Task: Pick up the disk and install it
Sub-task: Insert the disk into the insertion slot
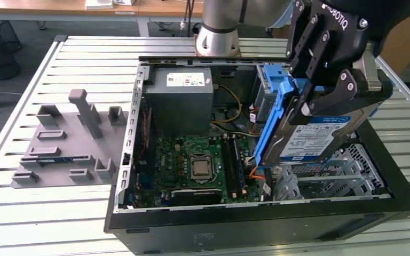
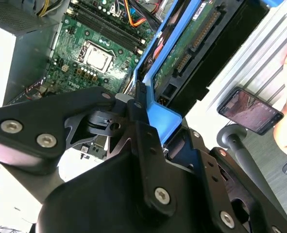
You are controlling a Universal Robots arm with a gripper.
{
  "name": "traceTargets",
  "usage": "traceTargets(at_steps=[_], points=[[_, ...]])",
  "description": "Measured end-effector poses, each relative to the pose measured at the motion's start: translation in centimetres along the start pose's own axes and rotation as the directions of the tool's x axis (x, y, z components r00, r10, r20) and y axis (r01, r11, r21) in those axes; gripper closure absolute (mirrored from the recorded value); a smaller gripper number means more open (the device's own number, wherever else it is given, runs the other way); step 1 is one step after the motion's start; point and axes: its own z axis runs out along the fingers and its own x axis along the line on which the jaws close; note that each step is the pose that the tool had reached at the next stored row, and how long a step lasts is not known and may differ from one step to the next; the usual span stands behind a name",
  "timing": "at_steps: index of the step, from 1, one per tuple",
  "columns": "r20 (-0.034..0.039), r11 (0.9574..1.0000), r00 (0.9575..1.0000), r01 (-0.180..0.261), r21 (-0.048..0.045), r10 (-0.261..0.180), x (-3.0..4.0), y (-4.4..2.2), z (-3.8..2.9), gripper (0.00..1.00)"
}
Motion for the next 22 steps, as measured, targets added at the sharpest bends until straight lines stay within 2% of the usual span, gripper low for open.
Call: traceTargets(at_steps=[6,17,22], points=[[0.0001,1.0,1.0,-0.002,0.0,0.002,0.41,-0.11,0.08,0.64],[0.0001,1.0,1.0,-0.006,0.0001,0.006,0.37,-2.19,0.46,0.64],[0.0,1.0,1.0,-0.006,0.0001,0.006,0.37,-2.35,0.49,0.64]])
